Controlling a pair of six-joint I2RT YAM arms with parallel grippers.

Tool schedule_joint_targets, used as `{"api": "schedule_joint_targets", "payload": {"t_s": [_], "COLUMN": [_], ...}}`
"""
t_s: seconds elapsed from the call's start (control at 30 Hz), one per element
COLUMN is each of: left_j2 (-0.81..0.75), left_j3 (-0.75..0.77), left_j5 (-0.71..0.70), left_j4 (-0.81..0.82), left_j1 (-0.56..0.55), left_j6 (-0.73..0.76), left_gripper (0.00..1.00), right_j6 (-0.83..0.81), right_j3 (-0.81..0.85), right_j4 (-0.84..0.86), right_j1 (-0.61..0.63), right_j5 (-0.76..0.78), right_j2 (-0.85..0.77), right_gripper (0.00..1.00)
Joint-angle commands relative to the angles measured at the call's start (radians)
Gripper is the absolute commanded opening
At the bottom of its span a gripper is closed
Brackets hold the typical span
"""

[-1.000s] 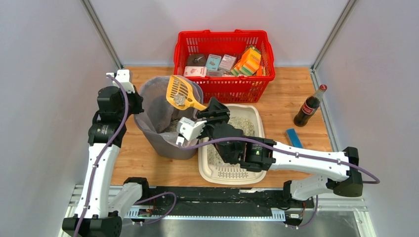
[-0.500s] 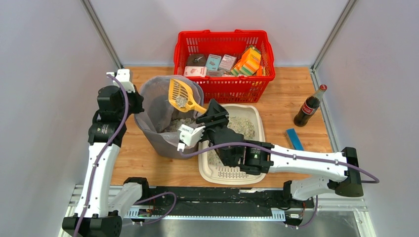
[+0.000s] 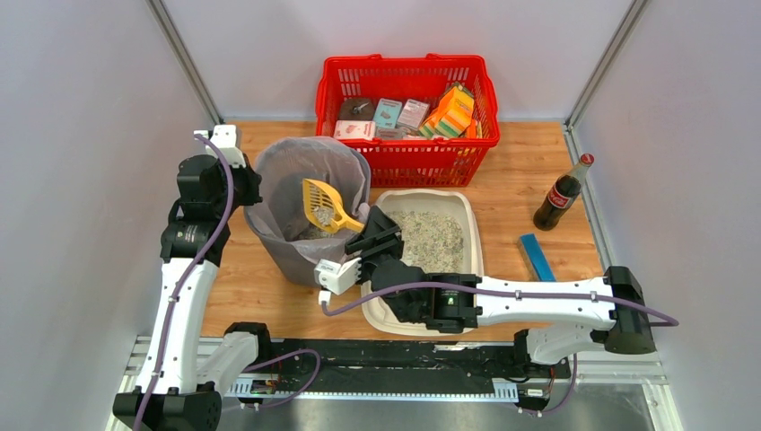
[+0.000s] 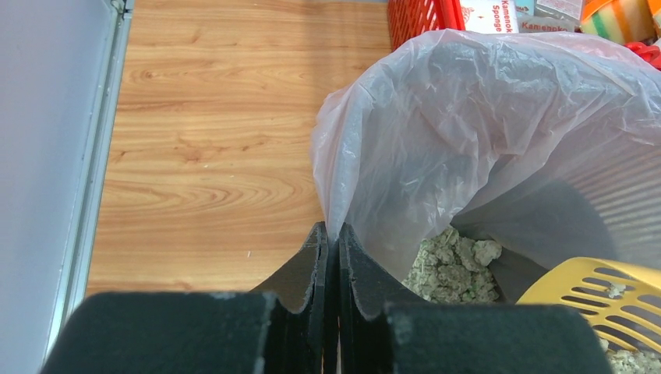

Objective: Clean the litter box

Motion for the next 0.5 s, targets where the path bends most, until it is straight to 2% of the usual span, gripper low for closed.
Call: {"api": "schedule_joint_targets", "payload": {"t_s": [0.0,0.2,0.47], "left_j2": [0.016,0.014,0.013], "left_j3": [0.013,0.011,0.013], "left_j5": [0.064,0.062,0.061], "left_j4": [-0.037,-0.039,-0.036], "left_j1": [-0.010,-0.011,-0.011], "left_j6": [-0.031,-0.031,-0.031], "left_gripper": [0.00,0.00,0.00], "right_j6": [-0.078,-0.320,-0.423], "right_j3": [0.001,-0.063,-0.117], "right_j4": [0.103,0.348,0.450], "right_j1": [0.008,0.008,0.010], "right_j5": [0.035,0.061,0.054], "right_j2": [-0.035,-0.064,-0.092], "right_gripper": [0.00,0.00,0.00]}}
